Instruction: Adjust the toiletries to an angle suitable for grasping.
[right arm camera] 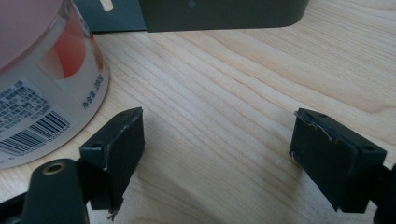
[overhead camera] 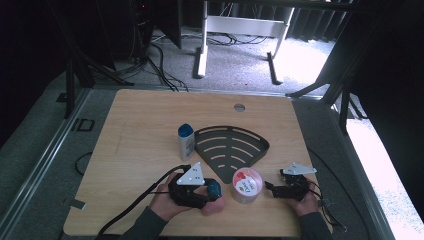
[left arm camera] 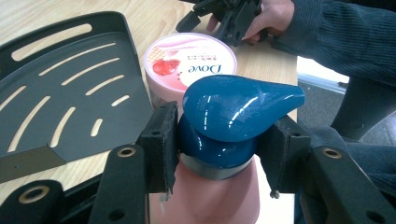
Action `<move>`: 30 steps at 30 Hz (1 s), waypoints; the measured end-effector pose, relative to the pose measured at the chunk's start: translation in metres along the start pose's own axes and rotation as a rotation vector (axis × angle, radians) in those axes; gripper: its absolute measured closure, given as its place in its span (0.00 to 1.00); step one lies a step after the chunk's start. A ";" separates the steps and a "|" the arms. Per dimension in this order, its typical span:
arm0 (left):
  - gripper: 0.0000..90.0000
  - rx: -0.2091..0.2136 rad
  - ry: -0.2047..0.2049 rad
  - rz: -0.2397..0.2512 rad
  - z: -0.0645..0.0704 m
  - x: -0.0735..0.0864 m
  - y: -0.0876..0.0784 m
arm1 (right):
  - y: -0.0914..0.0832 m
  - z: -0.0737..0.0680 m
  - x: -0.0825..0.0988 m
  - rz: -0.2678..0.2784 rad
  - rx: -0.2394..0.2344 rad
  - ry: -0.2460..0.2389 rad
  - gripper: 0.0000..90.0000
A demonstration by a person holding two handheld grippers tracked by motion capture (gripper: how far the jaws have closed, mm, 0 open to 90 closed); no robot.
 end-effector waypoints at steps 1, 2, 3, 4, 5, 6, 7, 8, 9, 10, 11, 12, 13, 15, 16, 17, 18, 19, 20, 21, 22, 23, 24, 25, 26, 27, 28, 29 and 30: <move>0.58 -0.001 0.001 -0.001 0.000 0.000 0.000 | 0.000 0.000 0.000 0.000 0.000 0.000 0.19; 0.58 -0.004 0.005 -0.004 0.000 0.000 0.000 | 0.000 0.000 0.000 0.000 0.000 0.000 0.19; 0.58 -0.007 0.005 -0.004 0.001 0.000 0.000 | 0.000 0.000 0.000 0.000 0.000 0.000 0.19; 0.58 -0.015 0.005 -0.007 0.000 -0.001 -0.001 | 0.000 0.000 0.000 0.000 0.000 0.000 0.19; 0.58 -0.022 0.004 -0.010 0.000 -0.001 -0.001 | 0.000 0.000 0.000 0.000 0.000 0.000 0.19; 0.58 -0.031 0.002 -0.009 -0.001 -0.001 -0.001 | 0.000 0.000 0.000 0.000 0.000 0.000 0.19; 0.58 -0.036 0.000 -0.012 -0.001 -0.001 -0.002 | 0.000 0.000 0.000 0.000 0.000 0.000 0.19; 0.58 -0.045 -0.008 -0.009 -0.002 -0.001 -0.002 | 0.000 0.000 0.000 0.000 0.000 0.000 0.19; 0.58 -0.055 -0.010 -0.014 -0.003 -0.001 -0.003 | 0.000 0.000 0.000 0.000 0.000 0.000 0.19; 0.58 -0.067 -0.012 -0.017 -0.005 -0.001 -0.004 | 0.000 0.000 0.000 0.000 0.000 0.000 0.19; 0.58 -0.077 -0.014 -0.019 -0.006 -0.001 -0.005 | 0.000 0.000 0.000 0.000 0.000 0.000 0.19; 0.58 -0.090 -0.015 -0.021 -0.007 -0.001 -0.006 | 0.000 0.000 0.000 0.000 0.000 0.000 0.19; 0.58 -0.103 -0.018 -0.024 -0.009 -0.001 -0.006 | 0.000 0.000 0.000 0.000 0.000 0.000 0.19; 0.58 -0.126 -0.030 -0.027 -0.014 -0.001 -0.009 | 0.000 0.000 0.000 0.000 0.000 0.000 0.19; 0.58 -0.138 -0.036 -0.028 -0.017 -0.001 -0.010 | 0.000 0.000 0.000 0.000 0.000 0.000 0.19; 0.58 -0.148 -0.043 -0.027 -0.021 -0.001 -0.011 | 0.000 0.000 0.000 0.000 0.000 0.000 0.19; 0.58 -0.157 -0.050 -0.028 -0.026 -0.001 -0.013 | 0.000 0.000 0.000 0.000 0.000 0.000 0.19; 0.58 -0.171 -0.055 -0.029 -0.030 -0.001 -0.014 | 0.000 0.000 0.000 0.000 0.000 0.000 0.19; 0.58 -0.187 -0.064 -0.028 -0.034 -0.001 -0.016 | 0.000 0.000 0.000 0.000 0.000 0.001 0.19; 0.58 -0.201 -0.071 -0.025 -0.039 0.000 -0.017 | 0.000 0.000 0.000 -0.001 0.000 0.000 0.19; 0.58 -0.211 -0.075 -0.026 -0.044 0.000 -0.018 | 0.000 0.000 0.000 0.000 0.000 0.000 0.19; 0.58 -0.225 -0.081 -0.019 -0.048 0.001 -0.019 | 0.000 0.000 0.000 0.000 0.000 0.000 0.19; 0.58 -0.238 -0.092 -0.013 -0.052 0.001 -0.020 | 0.000 0.000 0.000 -0.001 0.000 0.000 0.19; 0.58 -0.251 -0.097 -0.013 -0.057 0.001 -0.022 | 0.000 0.000 0.000 -0.001 0.000 0.000 0.19; 0.58 -0.264 -0.102 -0.011 -0.061 0.002 -0.023 | 0.000 0.000 0.000 0.000 0.000 0.000 0.19; 0.58 -0.273 -0.112 -0.004 -0.066 0.002 -0.024 | 0.000 0.000 0.000 -0.001 0.000 0.002 0.19; 0.58 -0.282 -0.118 -0.002 -0.070 0.003 -0.026 | 0.000 0.000 0.000 -0.002 0.000 0.002 0.19; 0.58 -0.290 -0.123 0.002 -0.073 0.003 -0.027 | 0.000 0.000 0.000 -0.001 0.000 0.001 0.19; 0.58 -0.298 -0.130 0.007 -0.076 0.004 -0.028 | 0.000 0.000 0.000 -0.001 0.000 0.001 0.19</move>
Point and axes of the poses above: each handheld gripper's, and its own axes: y roughly forward along the jaws, x roughly out of its underside, z roughly to its right, the point moved 1 cm from there along y, roughly forward along the jaws, and after that the axes turned 9 degrees about x, right-handed, at the moved point
